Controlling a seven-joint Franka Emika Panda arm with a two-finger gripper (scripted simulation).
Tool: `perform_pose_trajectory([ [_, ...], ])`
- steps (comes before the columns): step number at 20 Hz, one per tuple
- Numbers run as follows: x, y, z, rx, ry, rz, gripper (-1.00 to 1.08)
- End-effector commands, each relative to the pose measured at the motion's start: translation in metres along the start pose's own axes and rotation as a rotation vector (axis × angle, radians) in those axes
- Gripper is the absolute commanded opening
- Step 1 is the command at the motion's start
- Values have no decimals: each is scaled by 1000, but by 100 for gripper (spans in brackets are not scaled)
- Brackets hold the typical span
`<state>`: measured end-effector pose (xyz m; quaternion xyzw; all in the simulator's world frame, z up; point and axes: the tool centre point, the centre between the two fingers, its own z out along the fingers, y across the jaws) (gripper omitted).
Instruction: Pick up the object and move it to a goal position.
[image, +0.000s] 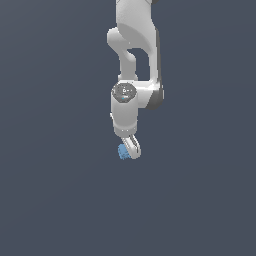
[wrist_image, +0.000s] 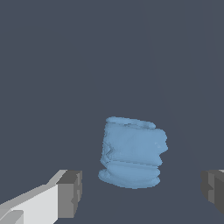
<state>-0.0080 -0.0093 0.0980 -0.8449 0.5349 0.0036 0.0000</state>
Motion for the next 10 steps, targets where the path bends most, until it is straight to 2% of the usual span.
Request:
perform_pose_trajectory([
  [1, 1, 0, 2, 2, 2, 49, 100],
  [10, 2, 0, 7, 4, 6, 135, 100],
])
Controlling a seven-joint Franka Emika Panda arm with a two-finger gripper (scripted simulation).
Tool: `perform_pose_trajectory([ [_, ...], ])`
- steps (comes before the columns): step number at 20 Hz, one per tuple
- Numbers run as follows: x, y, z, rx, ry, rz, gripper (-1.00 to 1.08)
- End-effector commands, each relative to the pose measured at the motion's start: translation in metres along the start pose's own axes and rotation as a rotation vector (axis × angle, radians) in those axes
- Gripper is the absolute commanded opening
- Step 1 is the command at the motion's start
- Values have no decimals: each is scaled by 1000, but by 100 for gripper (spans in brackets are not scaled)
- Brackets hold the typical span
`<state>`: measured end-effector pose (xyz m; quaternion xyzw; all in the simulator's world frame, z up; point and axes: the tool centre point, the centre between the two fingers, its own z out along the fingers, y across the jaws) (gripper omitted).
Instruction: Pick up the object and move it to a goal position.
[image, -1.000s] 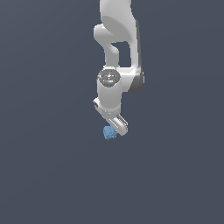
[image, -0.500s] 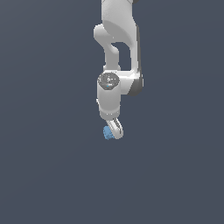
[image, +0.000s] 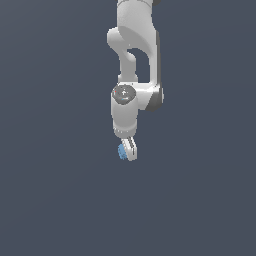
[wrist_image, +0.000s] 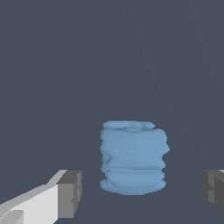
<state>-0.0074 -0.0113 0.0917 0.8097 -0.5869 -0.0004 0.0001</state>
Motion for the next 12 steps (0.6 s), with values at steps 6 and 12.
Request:
perform_pose_trajectory([
  [6, 0, 0, 4, 0, 0, 8, 100],
  [12, 0, 1, 30, 0, 0, 11, 100],
])
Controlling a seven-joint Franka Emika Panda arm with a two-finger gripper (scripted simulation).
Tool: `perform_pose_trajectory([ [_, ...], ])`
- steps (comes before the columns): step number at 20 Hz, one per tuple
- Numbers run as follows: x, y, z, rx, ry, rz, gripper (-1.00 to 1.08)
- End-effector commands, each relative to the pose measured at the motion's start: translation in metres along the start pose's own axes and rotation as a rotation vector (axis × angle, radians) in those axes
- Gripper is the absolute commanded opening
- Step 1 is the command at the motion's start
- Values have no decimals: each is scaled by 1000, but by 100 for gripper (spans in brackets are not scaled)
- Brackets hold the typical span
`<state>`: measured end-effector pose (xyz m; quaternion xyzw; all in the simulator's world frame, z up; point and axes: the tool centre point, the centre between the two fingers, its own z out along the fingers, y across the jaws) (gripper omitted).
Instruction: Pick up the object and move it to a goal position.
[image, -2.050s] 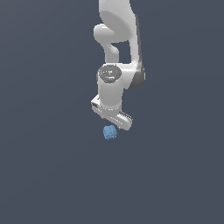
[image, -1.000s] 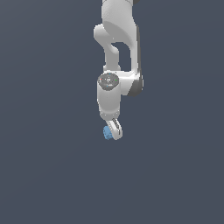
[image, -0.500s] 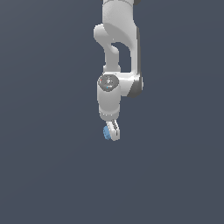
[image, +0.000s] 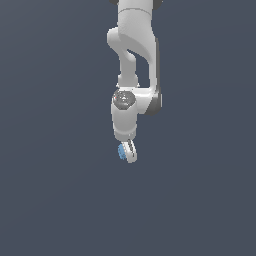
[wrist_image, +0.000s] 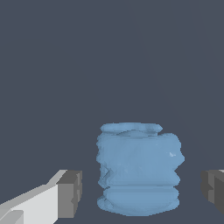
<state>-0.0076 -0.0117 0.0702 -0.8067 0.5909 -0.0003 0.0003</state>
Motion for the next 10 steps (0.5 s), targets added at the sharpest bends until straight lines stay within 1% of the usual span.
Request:
perform_pose_trajectory([
  [1, 0, 1, 14, -1, 0, 2, 100],
  [4, 0, 1, 25, -1, 0, 2, 100],
  [8, 0, 0, 29, -1, 0, 2, 100],
  [9, 0, 0, 29, -1, 0, 2, -100],
  [10, 0, 0, 29, -1, 0, 2, -100],
])
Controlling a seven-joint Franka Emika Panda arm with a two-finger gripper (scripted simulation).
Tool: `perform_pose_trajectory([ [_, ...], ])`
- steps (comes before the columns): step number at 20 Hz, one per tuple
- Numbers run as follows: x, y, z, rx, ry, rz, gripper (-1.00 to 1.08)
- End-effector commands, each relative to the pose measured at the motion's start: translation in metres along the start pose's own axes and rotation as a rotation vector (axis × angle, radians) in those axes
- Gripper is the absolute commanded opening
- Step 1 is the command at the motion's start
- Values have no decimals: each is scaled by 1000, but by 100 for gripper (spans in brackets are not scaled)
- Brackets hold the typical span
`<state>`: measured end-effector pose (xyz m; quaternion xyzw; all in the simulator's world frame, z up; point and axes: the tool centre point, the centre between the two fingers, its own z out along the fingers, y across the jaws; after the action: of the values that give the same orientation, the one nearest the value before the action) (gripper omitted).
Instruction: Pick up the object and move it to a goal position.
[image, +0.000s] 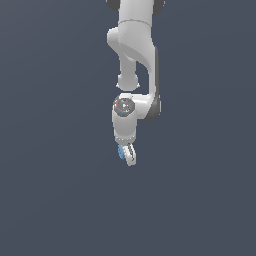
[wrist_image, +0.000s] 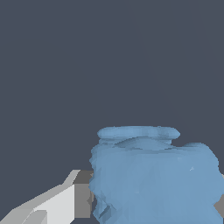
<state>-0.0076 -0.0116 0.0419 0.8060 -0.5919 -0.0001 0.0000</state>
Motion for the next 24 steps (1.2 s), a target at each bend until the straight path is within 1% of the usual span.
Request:
perform_pose_trajectory([
  [1, 0, 0, 1, 0, 0, 0, -100],
  [10, 0, 0, 0, 1, 0, 0, -100],
  [14, 6, -1, -7, 1, 0, 0, -100],
  [19, 24, -3, -28, 1, 0, 0, -100],
  [24, 52, -7, -62, 1, 1, 0, -100],
])
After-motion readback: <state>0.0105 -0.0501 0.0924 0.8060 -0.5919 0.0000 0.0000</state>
